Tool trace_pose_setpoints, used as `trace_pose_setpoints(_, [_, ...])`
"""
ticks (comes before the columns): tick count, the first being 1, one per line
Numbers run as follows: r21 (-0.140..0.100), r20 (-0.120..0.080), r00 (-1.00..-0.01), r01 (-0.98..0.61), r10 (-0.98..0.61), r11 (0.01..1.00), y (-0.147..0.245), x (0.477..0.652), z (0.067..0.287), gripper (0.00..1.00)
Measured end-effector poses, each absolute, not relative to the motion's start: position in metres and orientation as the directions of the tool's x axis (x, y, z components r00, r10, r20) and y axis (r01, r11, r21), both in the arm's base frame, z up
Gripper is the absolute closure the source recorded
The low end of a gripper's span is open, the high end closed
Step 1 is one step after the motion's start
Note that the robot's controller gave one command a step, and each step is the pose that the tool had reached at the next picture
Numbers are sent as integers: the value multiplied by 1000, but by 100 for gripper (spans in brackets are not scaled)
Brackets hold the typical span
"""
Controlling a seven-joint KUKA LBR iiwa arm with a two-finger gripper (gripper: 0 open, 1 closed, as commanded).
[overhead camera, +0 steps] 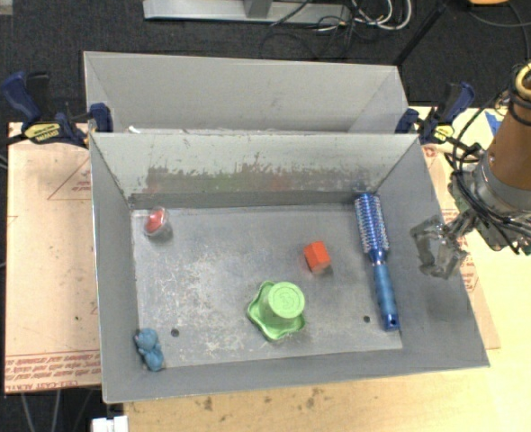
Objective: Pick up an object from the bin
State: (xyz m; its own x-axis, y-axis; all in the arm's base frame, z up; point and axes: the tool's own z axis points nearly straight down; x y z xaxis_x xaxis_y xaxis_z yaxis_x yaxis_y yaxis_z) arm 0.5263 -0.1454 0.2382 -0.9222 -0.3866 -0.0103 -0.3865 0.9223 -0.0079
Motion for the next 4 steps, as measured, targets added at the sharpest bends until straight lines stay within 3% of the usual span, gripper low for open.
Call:
trace_pose_setpoints(1, [-1, -4, -921, -389, -389, 921, -143, 525, 233, 0])
trace_pose_setpoints(2, [5, 1, -767, -641, -641, 767, -83, 521, 135, 0])
trace_pose_setpoints(3, [1, 2, -778, -628, -628, 778, -149, 506, 108, 0])
trace_pose_setpoints(4, [3, -5, -841, -540, -540, 841, -148, 494, 72, 0])
